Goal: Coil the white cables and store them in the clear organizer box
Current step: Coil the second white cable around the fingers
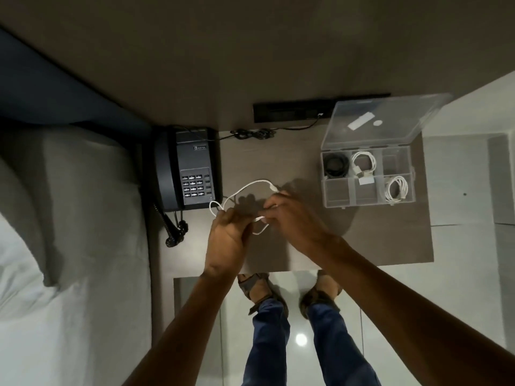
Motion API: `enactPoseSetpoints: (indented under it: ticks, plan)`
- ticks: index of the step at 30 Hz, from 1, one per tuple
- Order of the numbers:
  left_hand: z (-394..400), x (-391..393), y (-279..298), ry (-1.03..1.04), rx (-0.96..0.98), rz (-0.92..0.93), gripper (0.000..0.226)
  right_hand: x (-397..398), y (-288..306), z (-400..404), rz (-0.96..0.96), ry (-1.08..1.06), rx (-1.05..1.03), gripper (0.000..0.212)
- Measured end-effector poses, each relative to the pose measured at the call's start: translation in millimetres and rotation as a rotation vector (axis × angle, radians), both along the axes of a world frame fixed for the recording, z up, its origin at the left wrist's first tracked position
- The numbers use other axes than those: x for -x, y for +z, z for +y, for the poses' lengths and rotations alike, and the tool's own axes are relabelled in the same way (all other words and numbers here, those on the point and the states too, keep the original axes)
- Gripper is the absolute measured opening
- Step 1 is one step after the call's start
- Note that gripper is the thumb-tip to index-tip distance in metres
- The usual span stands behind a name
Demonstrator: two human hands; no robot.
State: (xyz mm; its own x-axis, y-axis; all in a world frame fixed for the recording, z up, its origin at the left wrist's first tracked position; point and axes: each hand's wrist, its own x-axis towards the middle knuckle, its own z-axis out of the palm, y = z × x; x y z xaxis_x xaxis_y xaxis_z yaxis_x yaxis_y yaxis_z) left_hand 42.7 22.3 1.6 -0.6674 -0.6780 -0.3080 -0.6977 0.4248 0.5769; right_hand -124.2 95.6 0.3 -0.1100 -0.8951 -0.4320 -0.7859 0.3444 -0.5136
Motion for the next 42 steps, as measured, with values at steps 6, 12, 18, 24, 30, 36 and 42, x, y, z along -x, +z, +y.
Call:
enactPoseSetpoints:
  ticks: [6,12,18,24,30,36,42]
  plan:
    - [-0.2,2.0,43.2,-0.012,0.191,-0.267,0.039,5.4,58.3,21.6,0.059,-0.044,0.294,0.017]
    - [6.8,8.9,84.3,0.255,0.075,-0.396,0.078,25.9,125.8,27.0,-0.309,-0.422,0.290,0.017]
    - [14.8,19.3,163.4,0.219,0.049,-0.193,0.082,57.8,202.4,39.6,-0.507,-0.535,0.187,0.019]
    - [12.4,60.0,262.3,-0.078,0.081,0.229,0.056,55.7,281.9,41.7,-0.726,-0.529,0.088,0.023]
    - [-10.4,65.2,347.5,-0.055,-0.039,0.319,0.019,60.1,379.3,69.3,-1.276,-0.696,0.031,0.040]
    - [-3.1,67.9,418.6,0.029,-0.390,0.436,0.034,43.9,460.3,76.7,-2.192,-0.760,0.143,0.032]
    - [30.8,57.4,462.0,-0.069,-0.437,0.557,0.041,31.9,504.0,58.7,-2.271,-1.071,0.583,0.021]
